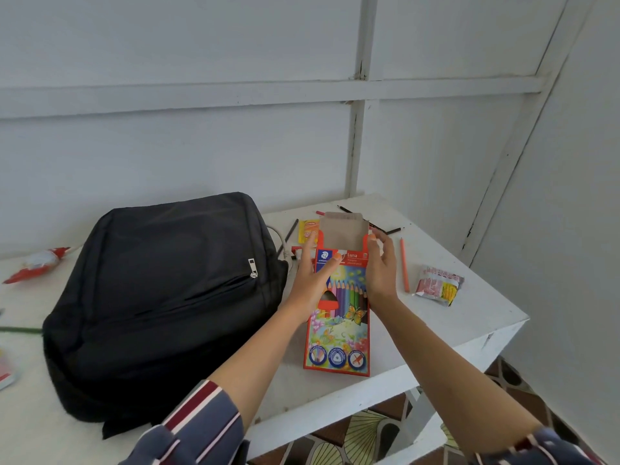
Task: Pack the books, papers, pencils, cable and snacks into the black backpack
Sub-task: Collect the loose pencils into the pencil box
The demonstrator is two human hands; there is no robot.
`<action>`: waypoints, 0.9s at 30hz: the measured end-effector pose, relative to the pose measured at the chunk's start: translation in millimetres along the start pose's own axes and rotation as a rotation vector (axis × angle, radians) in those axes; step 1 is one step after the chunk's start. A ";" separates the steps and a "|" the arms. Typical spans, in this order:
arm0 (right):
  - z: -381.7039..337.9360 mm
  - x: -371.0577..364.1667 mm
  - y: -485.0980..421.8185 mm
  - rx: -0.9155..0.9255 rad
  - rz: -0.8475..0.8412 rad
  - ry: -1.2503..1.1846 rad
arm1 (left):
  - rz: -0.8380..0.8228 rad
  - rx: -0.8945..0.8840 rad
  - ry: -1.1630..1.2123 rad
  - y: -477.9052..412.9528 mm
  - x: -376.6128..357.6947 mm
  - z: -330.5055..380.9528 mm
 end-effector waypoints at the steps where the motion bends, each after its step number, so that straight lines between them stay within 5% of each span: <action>1: -0.5 0.1 0.1 0.004 -0.003 0.006 | -0.008 -0.004 0.004 -0.6 -1.1 0.5; 15: 23.0 18.0 -4.4 -0.056 0.031 0.106 | 0.103 0.090 -0.027 -2.0 3.9 -31.4; 21: 24.0 32.7 -18.7 -0.115 -0.025 0.489 | 0.098 0.118 -0.134 1.8 12.8 -37.2; 27: 7.3 39.6 -24.3 0.087 -0.116 1.042 | 0.010 0.124 -0.468 1.9 5.5 -34.7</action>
Point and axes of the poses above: each hand's wrist, its own y-axis away from the middle knuckle, its own x-axis out of the back of the hand, z = x × y, the point moved 9 cm from there along -y, towards the middle knuckle, and after that the axes turned 4 degrees about -x, right-handed, at the moved point
